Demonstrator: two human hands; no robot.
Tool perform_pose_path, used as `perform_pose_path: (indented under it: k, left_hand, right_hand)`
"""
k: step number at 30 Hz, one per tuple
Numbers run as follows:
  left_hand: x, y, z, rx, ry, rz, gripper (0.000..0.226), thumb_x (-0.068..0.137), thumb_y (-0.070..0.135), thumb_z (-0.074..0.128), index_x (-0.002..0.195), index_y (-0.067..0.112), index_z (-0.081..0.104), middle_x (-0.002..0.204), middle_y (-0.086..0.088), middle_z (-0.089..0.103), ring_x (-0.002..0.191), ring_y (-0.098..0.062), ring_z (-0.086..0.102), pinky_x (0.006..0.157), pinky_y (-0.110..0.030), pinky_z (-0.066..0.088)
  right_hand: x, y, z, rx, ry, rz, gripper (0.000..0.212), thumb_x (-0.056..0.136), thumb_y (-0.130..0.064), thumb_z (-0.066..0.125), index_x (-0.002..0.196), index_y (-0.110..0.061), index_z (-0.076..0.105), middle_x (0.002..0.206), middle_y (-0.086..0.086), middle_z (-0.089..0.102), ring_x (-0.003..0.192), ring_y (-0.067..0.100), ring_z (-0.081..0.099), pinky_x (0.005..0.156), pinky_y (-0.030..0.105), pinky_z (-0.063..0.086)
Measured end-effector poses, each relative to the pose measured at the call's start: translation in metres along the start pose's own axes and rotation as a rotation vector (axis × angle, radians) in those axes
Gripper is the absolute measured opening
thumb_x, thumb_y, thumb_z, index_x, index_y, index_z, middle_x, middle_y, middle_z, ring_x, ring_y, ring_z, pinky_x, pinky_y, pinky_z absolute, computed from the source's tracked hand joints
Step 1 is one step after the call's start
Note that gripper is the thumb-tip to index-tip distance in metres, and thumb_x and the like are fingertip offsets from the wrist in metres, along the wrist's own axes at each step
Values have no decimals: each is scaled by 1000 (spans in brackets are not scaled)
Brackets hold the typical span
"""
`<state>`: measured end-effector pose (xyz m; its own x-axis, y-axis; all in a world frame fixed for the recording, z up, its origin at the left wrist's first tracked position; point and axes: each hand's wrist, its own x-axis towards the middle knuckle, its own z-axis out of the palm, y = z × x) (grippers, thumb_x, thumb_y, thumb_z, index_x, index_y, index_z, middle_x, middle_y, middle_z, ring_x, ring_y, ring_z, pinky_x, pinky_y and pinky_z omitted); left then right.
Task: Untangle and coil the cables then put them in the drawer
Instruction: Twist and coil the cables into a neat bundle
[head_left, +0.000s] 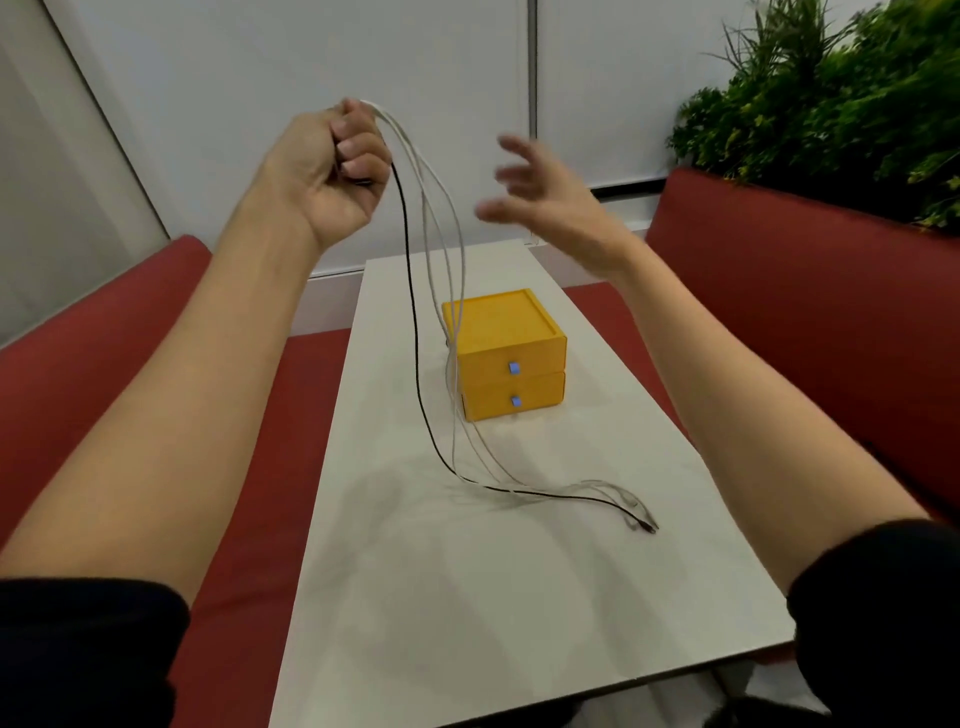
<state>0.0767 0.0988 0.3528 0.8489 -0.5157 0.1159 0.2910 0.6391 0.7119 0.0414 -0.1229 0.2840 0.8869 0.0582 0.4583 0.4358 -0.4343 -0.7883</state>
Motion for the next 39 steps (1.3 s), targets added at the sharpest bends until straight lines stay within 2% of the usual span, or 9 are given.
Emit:
perform_pose_path:
  k: [4, 9, 10, 16, 22, 26, 30, 33, 39]
  left_hand:
    - [-5, -13, 10, -100, -103, -66, 43, 102, 12, 34, 63, 7, 52, 43, 4, 36, 32, -8, 33, 29, -18, 27]
    - [-11, -12, -4, -410, -245, -56, 46, 103, 20, 34, 65, 2, 52, 42, -3, 41, 30, -18, 36, 27, -23, 29]
    - [-14, -7, -9, -444, -255, -22, 46, 102, 19, 36, 63, 1, 52, 42, -4, 41, 30, -18, 35, 27, -23, 29]
    - [-27, 33, -47, -573, -155, 246, 23, 73, -4, 42, 53, -4, 53, 37, -8, 40, 25, -20, 34, 26, -17, 26]
    - [-34, 56, -90, -549, 127, 540, 33, 80, -3, 43, 49, 5, 51, 36, 0, 36, 25, -11, 30, 28, -12, 20]
    - [-31, 43, -103, -174, 389, 580, 46, 104, 22, 37, 60, 17, 47, 39, 8, 33, 29, -4, 30, 30, -14, 22]
    - [-24, 11, -96, 533, 546, 681, 39, 106, 24, 34, 70, 17, 46, 40, 12, 46, 37, -2, 42, 40, -15, 33]
    - [-23, -12, -93, 984, 444, 713, 35, 104, 24, 39, 72, 15, 51, 45, 9, 57, 42, -6, 54, 46, -20, 46]
    - [-22, -50, -80, 1241, 160, 656, 34, 103, 25, 44, 72, 16, 55, 61, 0, 67, 55, -9, 66, 57, -20, 53]
  right_hand:
    - [28, -53, 30, 17, -102, -149, 86, 77, -15, 75, 145, -7, 24, 130, 14, 53, 115, 14, 55, 98, 25, 47]
    - [22, -46, 68, 264, -11, -196, 5, 91, -7, 58, 92, -3, 62, 57, 2, 54, 50, 12, 54, 55, 27, 47]
    - [17, -42, 72, 299, 19, -179, 14, 95, -11, 54, 86, -5, 62, 51, -2, 45, 44, 10, 46, 52, 29, 43]
    - [-11, -18, 71, 244, -74, -64, 29, 101, -27, 43, 89, -8, 62, 56, -1, 32, 48, 15, 24, 45, 28, 19]
    - [-31, -1, 55, -4, -170, -46, 30, 102, -23, 43, 95, -4, 66, 60, -5, 38, 48, 6, 31, 47, 15, 27]
    - [-34, 3, 47, -382, -240, -136, 27, 100, -23, 45, 89, -11, 67, 61, -7, 45, 56, 7, 40, 58, 24, 35]
    - [-30, -19, 45, -778, -349, -188, 27, 100, -27, 43, 92, -18, 66, 65, -17, 47, 59, 2, 44, 57, 25, 32]
    - [-27, -38, 41, -878, -380, -243, 26, 100, -25, 43, 92, -18, 66, 64, -16, 49, 55, 1, 42, 53, 22, 29]
    - [-15, -57, 32, -898, -414, -299, 24, 98, -24, 46, 88, -18, 67, 68, -11, 55, 55, 3, 46, 53, 24, 30]
